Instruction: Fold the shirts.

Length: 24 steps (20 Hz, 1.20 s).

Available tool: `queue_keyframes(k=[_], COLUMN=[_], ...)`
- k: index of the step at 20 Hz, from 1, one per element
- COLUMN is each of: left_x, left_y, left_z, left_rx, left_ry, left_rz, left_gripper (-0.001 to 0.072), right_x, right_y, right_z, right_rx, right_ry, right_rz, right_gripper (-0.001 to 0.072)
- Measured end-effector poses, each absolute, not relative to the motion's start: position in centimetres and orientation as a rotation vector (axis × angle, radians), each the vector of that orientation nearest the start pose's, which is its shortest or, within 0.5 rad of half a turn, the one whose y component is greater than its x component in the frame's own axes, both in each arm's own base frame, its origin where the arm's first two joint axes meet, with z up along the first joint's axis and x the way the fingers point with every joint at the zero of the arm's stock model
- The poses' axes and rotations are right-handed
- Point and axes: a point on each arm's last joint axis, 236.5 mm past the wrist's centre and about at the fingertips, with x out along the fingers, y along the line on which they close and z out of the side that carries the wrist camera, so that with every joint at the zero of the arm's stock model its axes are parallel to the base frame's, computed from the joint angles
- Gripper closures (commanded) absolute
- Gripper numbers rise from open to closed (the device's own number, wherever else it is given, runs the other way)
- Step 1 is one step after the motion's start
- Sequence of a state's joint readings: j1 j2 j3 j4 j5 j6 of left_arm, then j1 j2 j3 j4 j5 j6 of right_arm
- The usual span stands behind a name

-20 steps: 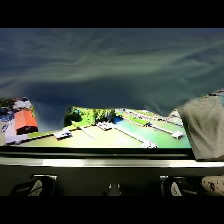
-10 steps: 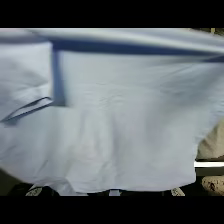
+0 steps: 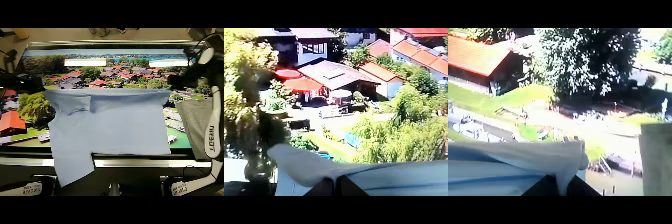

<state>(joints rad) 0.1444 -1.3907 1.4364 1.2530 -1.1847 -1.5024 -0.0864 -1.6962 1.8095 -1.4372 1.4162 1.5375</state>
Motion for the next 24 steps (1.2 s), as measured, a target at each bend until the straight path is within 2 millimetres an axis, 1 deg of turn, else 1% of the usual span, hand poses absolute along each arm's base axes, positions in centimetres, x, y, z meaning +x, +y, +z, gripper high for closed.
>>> queue_keyframes(k=[1, 2, 3, 4, 6, 8, 9, 11, 12, 13, 15, 17, 18, 20, 21, 22, 24], left_x=[46.1, 47.5, 49.1, 50.5, 53.4, 55.7, 56.9, 58.5, 58.9, 59.2, 58.9, 58.1, 57.6, 55.9, 54.4, 52.7, 48.4], left_y=[-0.6, -0.7, -0.6, -0.5, -0.2, 0.3, 0.6, 1.3, 1.4, 1.2, 0.6, 0.1, 0.0, 0.3, 0.5, 0.7, 0.8], left_z=[5.5, 4.2, 3.3, 2.6, 2.8, 3.2, 3.8, 4.9, 4.8, 4.4, 2.4, 1.1, 1.1, 1.8, 2.0, 1.7, -0.3], left_rx=[-0.306, -0.317, -0.324, -0.326, -0.329, -0.324, -0.32, -0.318, -0.318, -0.317, -0.315, -0.314, -0.311, -0.294, -0.281, -0.269, -0.261], left_ry=[1.11, 1.097, 1.072, 1.048, 0.967, 0.893, 0.844, 0.768, 0.757, 0.759, 0.811, 0.871, 0.894, 0.955, 1.007, 1.076, 1.258], left_rz=[-0.103, -0.098, -0.091, -0.086, -0.077, -0.063, -0.054, -0.037, -0.033, -0.034, -0.044, -0.058, -0.064, -0.073, -0.079, -0.084, -0.085], left_gripper=[0.0676, 0.0676, 0.0676, 0.0676, 0.0676, 0.0676, 0.0676, 0.0676, 0.0676, 0.0676, 0.0676, 0.0676, 0.0676, 0.0676, 0.0676, 0.0676, 0.0676], right_x=[49.7, 51.1, 52.4, 53.9, 56.5, 58.5, 59.3, 60.6, 61.1, 61.2, 60.9, 59.9, 59.3, 57.6, 56.7, 55.3, 52.8], right_y=[-0.7, -0.5, -0.3, -0.3, -0.3, -0.5, -0.5, -0.8, -0.9, -0.9, -0.8, -0.3, 0.0, 0.3, 0.3, 0.2, 0.2], right_z=[2.7, 1.3, 0.5, 0.2, 0.3, 0.9, 1.3, 2.1, 2.4, 2.1, 0.8, -0.9, -1.1, -0.7, -0.6, -0.7, -2.1], right_rx=[0.139, 0.15, 0.159, 0.166, 0.175, 0.187, 0.191, 0.199, 0.21, 0.223, 0.254, 0.295, 0.304, 0.292, 0.274, 0.25, 0.223], right_ry=[1.281, 1.257, 1.225, 1.174, 1.075, 0.99, 0.954, 0.887, 0.862, 0.863, 0.899, 0.973, 1.001, 1.06, 1.096, 1.15, 1.271], right_rz=[0.042, 0.033, 0.025, 0.016, 0.004, -0.008, -0.012, -0.02, -0.024, -0.031, -0.044, -0.045, -0.042, -0.029, -0.024, -0.021, -0.019], right_gripper=[0.0689, 0.0689, 0.0689, 0.0689, 0.0689, 0.0689, 0.0689, 0.0689, 0.0689, 0.0689, 0.0688, 0.0688, 0.0688, 0.0689, 0.0689, 0.0689, 0.0688])
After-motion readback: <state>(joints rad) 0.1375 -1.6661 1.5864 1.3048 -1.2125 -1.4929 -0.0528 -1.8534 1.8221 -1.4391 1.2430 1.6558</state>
